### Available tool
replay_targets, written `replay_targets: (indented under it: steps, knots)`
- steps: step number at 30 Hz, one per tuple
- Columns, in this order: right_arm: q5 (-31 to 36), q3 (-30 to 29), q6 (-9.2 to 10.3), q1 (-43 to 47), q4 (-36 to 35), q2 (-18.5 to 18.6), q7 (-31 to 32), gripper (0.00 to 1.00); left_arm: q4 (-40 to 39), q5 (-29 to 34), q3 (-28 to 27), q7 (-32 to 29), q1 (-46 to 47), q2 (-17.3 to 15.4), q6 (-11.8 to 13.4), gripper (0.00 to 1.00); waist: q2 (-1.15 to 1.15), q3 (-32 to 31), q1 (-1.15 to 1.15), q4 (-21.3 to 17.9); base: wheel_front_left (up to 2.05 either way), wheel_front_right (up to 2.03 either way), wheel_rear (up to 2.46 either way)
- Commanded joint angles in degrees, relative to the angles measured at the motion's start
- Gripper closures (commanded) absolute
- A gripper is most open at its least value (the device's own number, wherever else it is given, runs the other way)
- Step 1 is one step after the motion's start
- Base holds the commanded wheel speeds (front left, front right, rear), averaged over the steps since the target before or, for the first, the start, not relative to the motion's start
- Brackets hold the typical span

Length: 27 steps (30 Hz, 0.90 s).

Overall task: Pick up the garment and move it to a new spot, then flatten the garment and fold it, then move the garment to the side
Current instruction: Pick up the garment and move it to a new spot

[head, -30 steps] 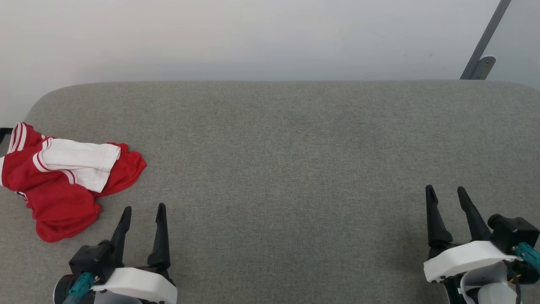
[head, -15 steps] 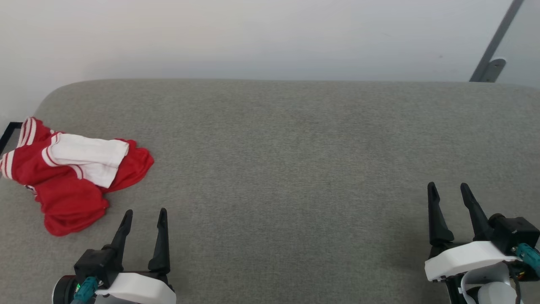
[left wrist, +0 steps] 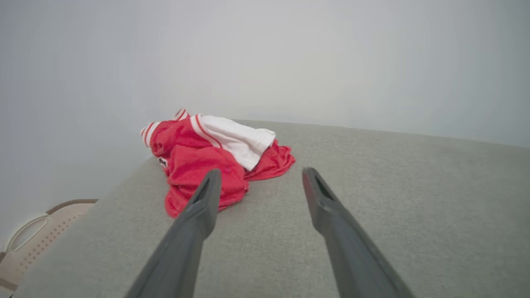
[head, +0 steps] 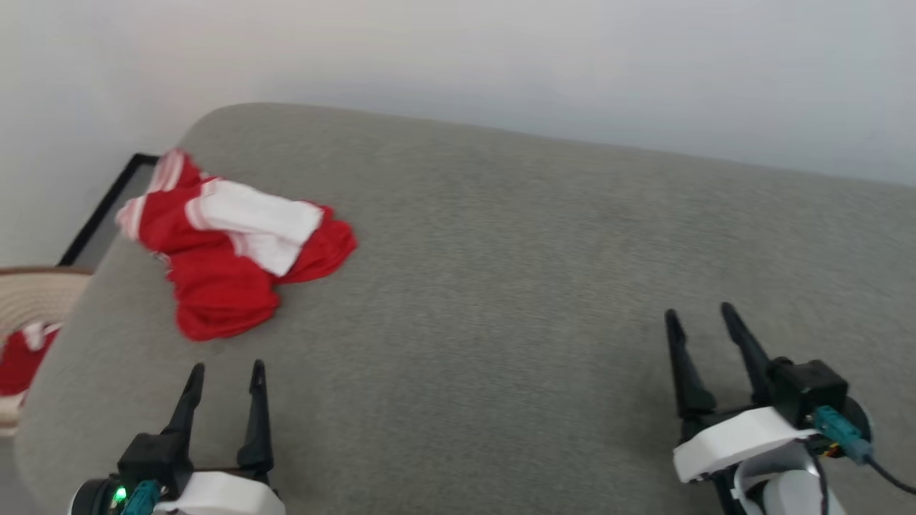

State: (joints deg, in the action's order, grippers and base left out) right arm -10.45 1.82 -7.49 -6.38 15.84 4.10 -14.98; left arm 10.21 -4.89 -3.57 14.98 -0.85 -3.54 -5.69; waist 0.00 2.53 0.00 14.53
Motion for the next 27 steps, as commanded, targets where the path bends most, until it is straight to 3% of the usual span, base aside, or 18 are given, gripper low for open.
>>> replay_targets:
  steps: [1,10,16,21,27]
  knots:
    - [-0.2,1.5,0.00,-0.8,0.5,-0.3,-0.3,0.00,-0.4,0.1,-0.9,0.3,-1.1,0.2,0.8,0.00,0.00,-0.3,0.00,4.4,0.00,0.00,0.00]
    - [-1.2,5.6,0.00,-1.8,1.8,-0.8,-0.3,0.00,-1.6,-1.0,-1.9,0.3,-3.5,0.6,1.9,0.00,0.00,-0.6,0.00,11.5,0.00,0.00,0.00]
    - [-1.7,7.5,0.00,-2.7,2.3,-0.9,-0.3,0.00,-2.8,-2.8,-1.7,0.3,-5.3,0.6,3.1,0.00,0.00,-0.6,0.00,13.0,0.00,0.00,0.00]
    - [-2.0,8.4,0.00,-3.2,2.6,-1.0,-0.3,0.00,-3.1,-2.5,-1.6,0.3,-4.6,0.6,2.7,0.00,0.00,0.0,0.00,11.0,0.00,0.00,0.00]
    - [-1.7,8.3,0.00,-4.3,2.2,-0.9,-0.3,0.00,-1.6,0.4,-1.0,0.3,1.0,-1.4,0.1,0.00,0.00,2.7,0.00,4.6,0.00,0.00,0.00]
